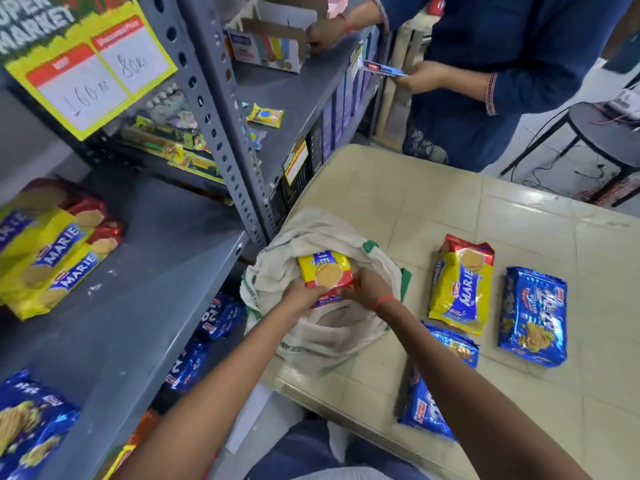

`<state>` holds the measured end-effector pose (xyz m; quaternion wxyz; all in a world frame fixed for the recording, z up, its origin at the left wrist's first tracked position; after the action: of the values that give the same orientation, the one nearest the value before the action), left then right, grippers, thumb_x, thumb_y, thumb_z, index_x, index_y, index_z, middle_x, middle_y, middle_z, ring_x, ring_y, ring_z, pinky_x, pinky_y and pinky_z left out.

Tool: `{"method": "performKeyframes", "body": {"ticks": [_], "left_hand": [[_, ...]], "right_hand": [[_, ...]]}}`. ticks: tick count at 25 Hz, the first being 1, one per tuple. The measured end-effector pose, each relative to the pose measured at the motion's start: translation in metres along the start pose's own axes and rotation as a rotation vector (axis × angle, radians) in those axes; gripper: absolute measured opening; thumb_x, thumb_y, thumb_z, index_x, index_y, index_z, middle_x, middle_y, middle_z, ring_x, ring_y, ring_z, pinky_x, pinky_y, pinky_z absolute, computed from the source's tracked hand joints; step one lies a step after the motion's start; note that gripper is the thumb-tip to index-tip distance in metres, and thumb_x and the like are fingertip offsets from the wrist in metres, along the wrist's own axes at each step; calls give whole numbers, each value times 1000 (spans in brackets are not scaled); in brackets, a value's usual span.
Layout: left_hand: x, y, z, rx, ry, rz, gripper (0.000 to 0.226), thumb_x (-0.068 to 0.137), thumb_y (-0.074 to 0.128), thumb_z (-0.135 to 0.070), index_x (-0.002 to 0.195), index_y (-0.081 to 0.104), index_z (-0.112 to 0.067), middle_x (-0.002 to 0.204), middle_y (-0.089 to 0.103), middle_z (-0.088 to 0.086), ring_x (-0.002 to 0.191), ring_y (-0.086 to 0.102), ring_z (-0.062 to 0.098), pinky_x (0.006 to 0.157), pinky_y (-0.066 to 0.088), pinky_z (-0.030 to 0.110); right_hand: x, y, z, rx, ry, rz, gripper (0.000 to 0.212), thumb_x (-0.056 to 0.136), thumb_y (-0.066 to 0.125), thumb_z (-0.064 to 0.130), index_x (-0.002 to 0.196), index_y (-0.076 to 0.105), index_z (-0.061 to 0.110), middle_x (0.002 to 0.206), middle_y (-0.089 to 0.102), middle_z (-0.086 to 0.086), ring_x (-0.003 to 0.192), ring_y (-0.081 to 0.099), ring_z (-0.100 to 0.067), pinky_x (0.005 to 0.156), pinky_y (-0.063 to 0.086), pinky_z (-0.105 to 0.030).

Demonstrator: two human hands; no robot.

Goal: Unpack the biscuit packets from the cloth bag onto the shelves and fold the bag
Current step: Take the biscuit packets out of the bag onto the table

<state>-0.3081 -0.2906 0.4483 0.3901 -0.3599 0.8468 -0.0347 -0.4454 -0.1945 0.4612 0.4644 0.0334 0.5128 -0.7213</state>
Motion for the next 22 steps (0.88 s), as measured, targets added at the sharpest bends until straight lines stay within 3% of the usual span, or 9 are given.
{"method": "performKeyframes", "body": {"ticks": [2, 4, 7, 11, 13, 15, 17, 19, 22], "left_hand": [[0, 6, -3, -141, -45, 15, 35, 81, 70, -16, 114, 62, -11, 118, 67, 19, 106, 65, 28, 90, 53, 36], [1, 5, -17, -296, -26, 25, 35, 85, 65, -16, 118, 58, -7, 118, 66, 21, 95, 65, 25, 80, 54, 34], [-5, -9, -33, -365, -88, 1, 46, 87, 64, -36, 117, 57, -2, 101, 67, 17, 72, 66, 25, 58, 55, 31], [-27, -9, -49, -460, -242, 213, 45, 86, 61, -45, 111, 53, -8, 91, 66, 13, 69, 65, 26, 69, 55, 36], [-49, -1, -46, -421, -274, 338, 45, 88, 54, -52, 99, 56, -8, 82, 63, 11, 60, 67, 23, 58, 58, 35], [-75, 12, -36, -390, -289, 437, 46, 90, 49, -53, 89, 57, -9, 77, 65, 13, 48, 69, 21, 48, 58, 30], [-98, 31, -28, -307, -270, 502, 39, 92, 49, -48, 90, 58, -9, 64, 69, 10, 45, 68, 18, 48, 58, 28], [-120, 60, -24, -140, -183, 548, 24, 92, 55, -36, 99, 58, -14, 63, 69, 4, 51, 67, 15, 58, 58, 28], [-146, 111, -22, -21, -46, 614, 26, 83, 68, -16, 106, 56, -22, 96, 71, 7, 79, 68, 24, 80, 56, 37]], "right_hand": [[-3, -7, 1, 68, -4, -49, 42, 85, 65, 26, 50, 40, 23, 79, 69, -22, 77, 61, -29, 64, 33, -27], [-8, -16, 3, 228, -2, -89, 38, 90, 58, 27, 53, 55, 16, 67, 67, -16, 73, 63, -30, 61, 38, -30], [-13, -31, 13, 369, 65, -138, 48, 92, 49, 43, 86, 71, 1, 87, 71, -20, 82, 63, -31, 80, 49, -36], [-16, -51, 15, 438, 162, -126, 60, 87, 53, 55, 93, 66, -3, 90, 65, -19, 82, 62, -32, 70, 53, -34], [-27, -56, 4, 609, 238, -26, 60, 78, 64, 53, 98, 64, -3, 87, 67, -17, 77, 69, -33, 74, 61, -43], [-47, -52, -12, 696, 308, 165, 50, 75, 71, 46, 96, 61, 2, 77, 66, -14, 56, 68, -24, 57, 62, -41], [-67, -44, -36, 670, 327, 323, 44, 76, 71, 46, 95, 60, 8, 76, 67, -12, 51, 66, -21, 48, 61, -34], [-89, -40, -68, 673, 303, 404, 46, 76, 70, 48, 100, 64, 9, 85, 73, -14, 62, 68, -22, 63, 62, -36], [-121, -46, -128, 765, 276, 374, 60, 70, 77, 46, 115, 65, 9, 110, 71, -15, 93, 65, -27, 95, 51, -44]]}}
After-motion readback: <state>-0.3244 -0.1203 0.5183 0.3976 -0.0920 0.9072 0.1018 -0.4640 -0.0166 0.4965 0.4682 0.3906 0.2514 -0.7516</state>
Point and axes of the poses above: each hand's wrist, its own x-axis towards the middle knuckle, its own y-axis out of the palm, z = x × y, the point moved 7 cm from there along x, towards the middle knuckle
